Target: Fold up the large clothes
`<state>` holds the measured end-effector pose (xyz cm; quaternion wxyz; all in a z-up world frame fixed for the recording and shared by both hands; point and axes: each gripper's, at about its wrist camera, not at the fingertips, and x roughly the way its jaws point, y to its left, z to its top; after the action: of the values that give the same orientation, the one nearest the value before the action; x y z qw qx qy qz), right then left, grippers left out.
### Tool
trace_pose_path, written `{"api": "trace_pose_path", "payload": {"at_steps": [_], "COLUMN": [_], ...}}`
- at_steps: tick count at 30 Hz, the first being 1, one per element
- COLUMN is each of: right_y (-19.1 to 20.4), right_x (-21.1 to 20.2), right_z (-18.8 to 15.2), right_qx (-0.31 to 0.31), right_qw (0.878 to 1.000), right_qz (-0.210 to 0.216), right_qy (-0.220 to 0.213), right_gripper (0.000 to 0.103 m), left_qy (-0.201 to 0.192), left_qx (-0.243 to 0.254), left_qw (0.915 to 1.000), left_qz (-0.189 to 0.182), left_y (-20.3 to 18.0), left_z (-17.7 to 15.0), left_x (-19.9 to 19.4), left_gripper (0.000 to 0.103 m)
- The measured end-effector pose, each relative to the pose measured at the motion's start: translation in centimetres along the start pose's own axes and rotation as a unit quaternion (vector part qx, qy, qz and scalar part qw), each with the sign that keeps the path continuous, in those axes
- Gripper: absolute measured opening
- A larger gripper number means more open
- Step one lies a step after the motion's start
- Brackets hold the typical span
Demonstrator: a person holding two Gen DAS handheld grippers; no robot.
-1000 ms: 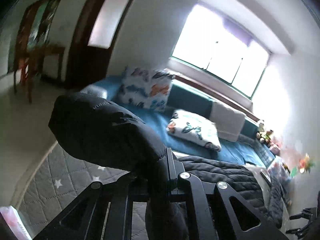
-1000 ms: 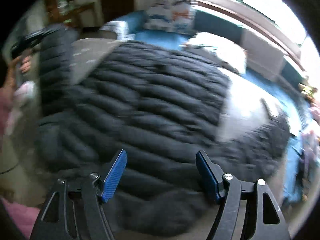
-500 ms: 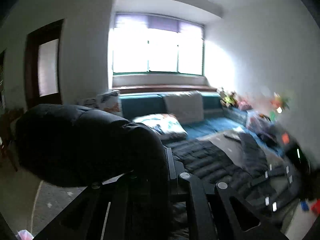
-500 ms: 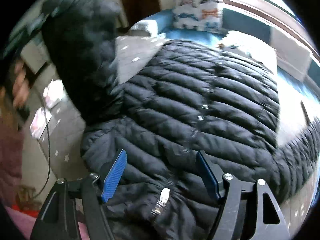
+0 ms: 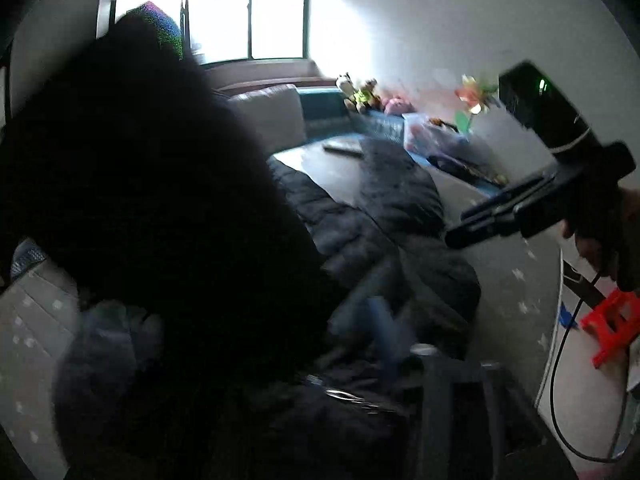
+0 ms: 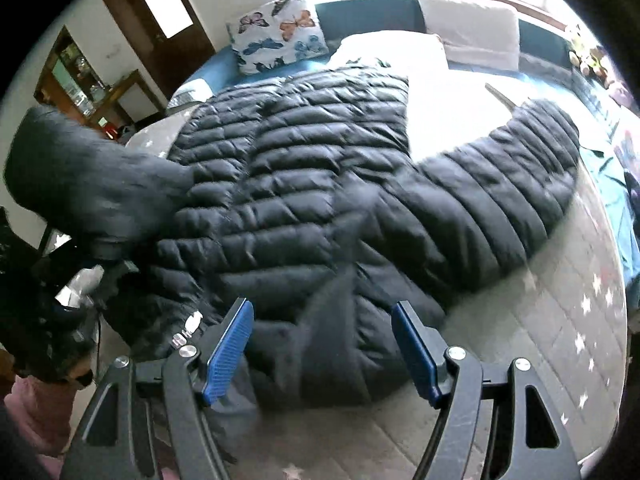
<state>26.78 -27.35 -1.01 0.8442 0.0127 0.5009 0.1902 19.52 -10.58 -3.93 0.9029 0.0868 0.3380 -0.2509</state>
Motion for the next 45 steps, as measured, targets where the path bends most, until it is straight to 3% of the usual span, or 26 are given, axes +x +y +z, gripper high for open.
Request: {"api": "trace_pose_path", "payload": {"at_steps": [3, 6, 8, 11, 15, 18, 20, 24, 30, 36, 40, 45], "right_y": [-1.4, -2.6, -2.9, -2.7, -1.2, 0.5, 1.6, 4.5, 8.4, 7.3, 5.7, 5.0], "right_x": [-0.2, -0.4, -0.7, -1.5, -2.7, -2.8, -2.2, 0.0, 4.5, 9.0, 9.9, 10.0], "right_z": [-1.1, -1.6, -1.6, -1.2, 0.5, 2.7, 4.6, 8.2, 11.8, 11.1, 8.8, 5.4], "right_qx": [0.009, 0.024, 0.028, 0.023, 0.0, -0.026, -0.04, -0.077, -0.147, -0.153, -0.148, -0.163], "right_qw": [1.0, 1.0, 0.999, 0.999, 0.998, 0.995, 0.994, 0.992, 0.986, 0.988, 0.989, 0.986], "right_qz": [0.002, 0.014, 0.016, 0.019, 0.031, 0.041, 0.052, 0.056, 0.041, 0.01, 0.004, 0.002], "right_qy": [-0.004, -0.01, -0.017, -0.033, -0.063, -0.082, -0.087, -0.082, -0.063, -0.008, 0.015, 0.031], "right_gripper": [0.078, 0.078, 0.078, 0.078, 0.078, 0.078, 0.078, 0.078, 0.078, 0.078, 0.079, 0.079], "left_qy": [0.006, 0.008, 0.003, -0.023, -0.061, -0.05, -0.027, 0.007, 0.072, 0.133, 0.147, 0.15], "left_qx": [0.013, 0.01, 0.005, -0.002, -0.036, -0.098, -0.151, -0.211, -0.238, -0.217, -0.213, -0.251], "left_qw": [0.9999, 0.9999, 1.0, 0.9993, 0.9929, 0.9835, 0.976, 0.9643, 0.9551, 0.9575, 0.9577, 0.9518], "left_qz": [0.008, 0.004, 0.005, 0.029, 0.095, 0.143, 0.154, 0.16, 0.162, 0.136, 0.126, 0.093], "left_y": [-1.6, -2.6, -2.0, -0.2, 6.1, 12.2, 16.1, 22.6, 29.5, 28.0, 27.2, 27.2], "left_z": [-1.2, -1.9, -2.0, -1.9, -0.4, 0.9, 1.2, 1.5, 1.1, -2.6, -4.7, -7.5], "left_x": [1.5, 1.5, 0.5, -2.4, -6.9, -7.8, -7.4, -6.2, -2.2, 2.4, 2.3, 1.7], "left_gripper": [0.083, 0.086, 0.087, 0.103, 0.103, 0.103, 0.103, 0.103, 0.103, 0.103, 0.103, 0.103]}}
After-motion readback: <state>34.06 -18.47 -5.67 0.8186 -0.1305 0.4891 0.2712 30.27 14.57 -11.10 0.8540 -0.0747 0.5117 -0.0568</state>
